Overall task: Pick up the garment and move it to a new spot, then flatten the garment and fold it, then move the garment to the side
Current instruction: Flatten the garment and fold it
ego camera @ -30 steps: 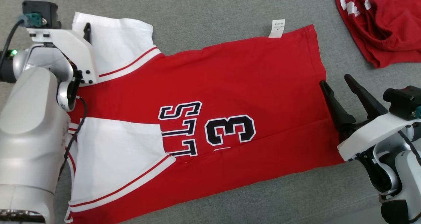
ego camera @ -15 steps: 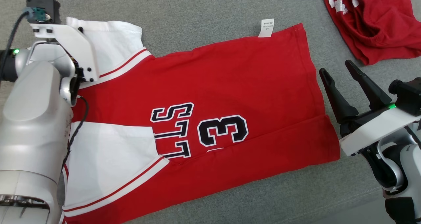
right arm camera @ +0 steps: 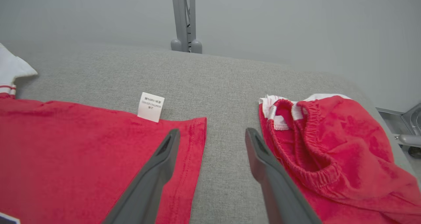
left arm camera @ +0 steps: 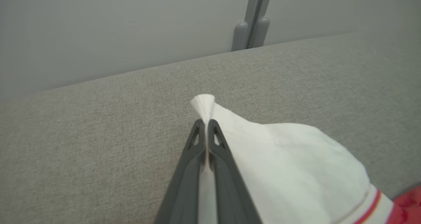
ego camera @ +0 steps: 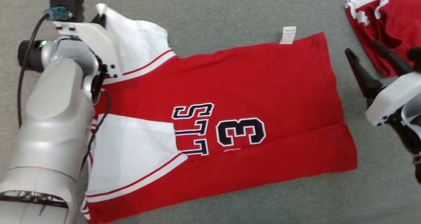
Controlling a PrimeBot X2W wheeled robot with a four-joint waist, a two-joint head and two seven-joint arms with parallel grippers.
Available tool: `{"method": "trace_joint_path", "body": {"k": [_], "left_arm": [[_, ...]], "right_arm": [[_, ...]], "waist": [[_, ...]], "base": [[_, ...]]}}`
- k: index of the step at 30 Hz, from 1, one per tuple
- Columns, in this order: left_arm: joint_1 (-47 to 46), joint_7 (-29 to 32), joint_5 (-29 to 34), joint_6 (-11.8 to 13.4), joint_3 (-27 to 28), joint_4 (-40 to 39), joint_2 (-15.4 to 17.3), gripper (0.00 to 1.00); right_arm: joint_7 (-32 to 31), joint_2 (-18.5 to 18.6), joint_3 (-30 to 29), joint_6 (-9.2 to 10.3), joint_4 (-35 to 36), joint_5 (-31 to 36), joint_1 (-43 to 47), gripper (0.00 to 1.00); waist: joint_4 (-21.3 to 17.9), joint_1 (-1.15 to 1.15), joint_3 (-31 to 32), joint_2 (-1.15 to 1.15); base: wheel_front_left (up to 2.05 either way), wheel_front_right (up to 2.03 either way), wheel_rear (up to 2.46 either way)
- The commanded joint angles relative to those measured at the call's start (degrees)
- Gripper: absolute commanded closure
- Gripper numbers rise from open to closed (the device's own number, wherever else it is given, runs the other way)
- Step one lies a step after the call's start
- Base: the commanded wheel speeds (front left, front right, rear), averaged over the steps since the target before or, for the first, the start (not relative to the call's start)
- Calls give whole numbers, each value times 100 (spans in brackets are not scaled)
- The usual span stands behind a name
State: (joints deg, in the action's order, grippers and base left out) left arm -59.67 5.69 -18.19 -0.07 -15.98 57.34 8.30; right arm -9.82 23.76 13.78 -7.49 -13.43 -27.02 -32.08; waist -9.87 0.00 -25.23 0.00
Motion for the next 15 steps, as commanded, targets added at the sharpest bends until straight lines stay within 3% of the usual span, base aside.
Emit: {"method": "trace_joint_path", "body": {"k": [1,8,15], "left_arm": [[-87,-33,-29,-34,-11,-36,-5,100],[-3,-173,-103,-237,-157,-387,-218,100],[12,-187,-155,-241,-259,-665,-304,100]], "right_arm": [[-36,55,16,-1,-66,52,-100,0],[-518,379,614,-1,-1116,-1,-952,0],[-825,468,1099,-1,-2081,-228,-1621,0]], "waist": [[150,0,33,0],[603,0,-19,0],[892,0,-258,0]], "base": [[0,0,0],[0,0,0],[0,0,0]]}}
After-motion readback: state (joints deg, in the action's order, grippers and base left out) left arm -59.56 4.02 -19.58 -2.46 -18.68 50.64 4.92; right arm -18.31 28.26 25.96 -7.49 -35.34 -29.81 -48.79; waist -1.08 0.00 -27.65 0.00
